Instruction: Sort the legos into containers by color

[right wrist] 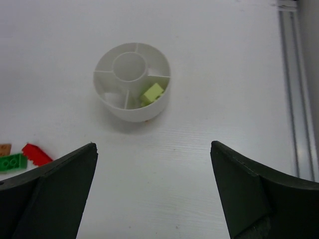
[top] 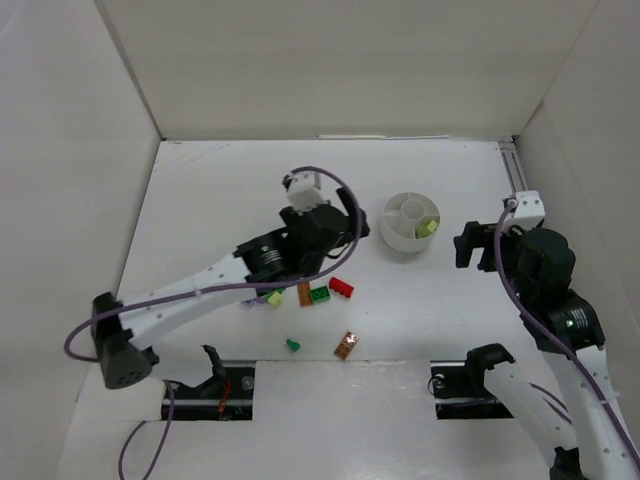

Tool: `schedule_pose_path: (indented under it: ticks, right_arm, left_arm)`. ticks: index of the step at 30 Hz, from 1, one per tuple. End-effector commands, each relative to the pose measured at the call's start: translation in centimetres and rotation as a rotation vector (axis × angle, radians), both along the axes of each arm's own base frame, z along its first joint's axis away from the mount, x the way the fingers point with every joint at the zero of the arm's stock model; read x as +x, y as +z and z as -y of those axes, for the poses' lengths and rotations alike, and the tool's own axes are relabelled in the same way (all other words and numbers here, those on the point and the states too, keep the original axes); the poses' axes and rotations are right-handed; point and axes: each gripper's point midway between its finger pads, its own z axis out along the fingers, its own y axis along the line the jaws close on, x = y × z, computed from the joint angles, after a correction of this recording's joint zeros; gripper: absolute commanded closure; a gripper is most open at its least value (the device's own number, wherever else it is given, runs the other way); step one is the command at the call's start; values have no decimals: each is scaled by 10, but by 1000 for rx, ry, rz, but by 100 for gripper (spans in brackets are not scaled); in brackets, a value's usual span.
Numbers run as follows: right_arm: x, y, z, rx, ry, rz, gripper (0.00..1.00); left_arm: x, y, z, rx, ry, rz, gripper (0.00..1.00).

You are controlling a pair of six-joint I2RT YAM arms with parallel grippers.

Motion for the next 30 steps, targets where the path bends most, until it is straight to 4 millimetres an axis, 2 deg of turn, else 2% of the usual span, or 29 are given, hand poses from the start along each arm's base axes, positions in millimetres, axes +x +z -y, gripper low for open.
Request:
schedule_pose_path:
  ticks: [1,2,3,4,6,8,9,10,11,12,13,15,16,19,20,22,23,24,26,27,30]
  right_arm:
    - [10,15,-55,30,314,92,1]
    - [10,7,-68,28,379,76,1]
    - [11,11,-78,37,419,107,1]
    - [12,9,-82,46,416,112,1]
    - [13,0,-106,63,467,102,1]
    - [18,-5,-119,55,461,86,1]
    - [15,-18,-147,39,525,43,1]
    - [14,-29,-158,21,533,6,1]
    - [20,-31,-162,-7,485,4,1]
    - [7,-38,-188,-35,547,-17,1]
    - [9,-46,-209,-69,555,-45,1]
    - [5,-51,-232,-114,560,-36,1]
    - [-9,-57,-252,-123,623,-39,1]
    - [-17,-72,-296,-74,709,-52,2]
    - [-20,-77,-316,-43,738,-43,2]
    - [-24,-88,-334,-38,764,-37,7]
    - [-34,-93,-346,-27,792,-41,8]
    - [-35,-105,-361,-28,799,-35,10]
    - [-42,-112,-379,-32,818,-16,10]
    - [-38,-121,-393,-32,818,-16,12]
    - [-40,-136,-416,-30,841,-33,15]
  left_arm:
    - [-10,-34,-78,92,164,-67,0]
    - [-19,-54,-99,114,202,-115,0]
    - [-26,-45,-117,70,220,-107,0]
    - [-29,-51,-129,60,237,-132,0]
    - [-41,-69,-158,44,288,-180,0]
    - [-46,-83,-177,28,336,-229,0]
    - [-51,-92,-186,31,341,-247,0]
    - [-53,-97,-189,26,343,-260,0]
    - [-55,-102,-191,19,336,-284,0]
    - [-57,-106,-194,24,334,-293,0]
    - [-59,-109,-194,24,327,-300,0]
    - [-58,-106,-197,3,344,-295,0]
    - [-61,-113,-200,25,347,-310,0]
    - [-55,-116,-206,33,376,-296,0]
    - [-53,-121,-209,61,383,-307,0]
    - [-49,-126,-210,57,381,-342,0]
    - [-47,-127,-211,72,370,-348,0]
    - [-46,-130,-212,80,372,-362,0]
    - [-42,-130,-217,64,387,-369,0]
    - [-41,-127,-214,56,365,-361,0]
    - [-40,-120,-214,30,362,-336,0]
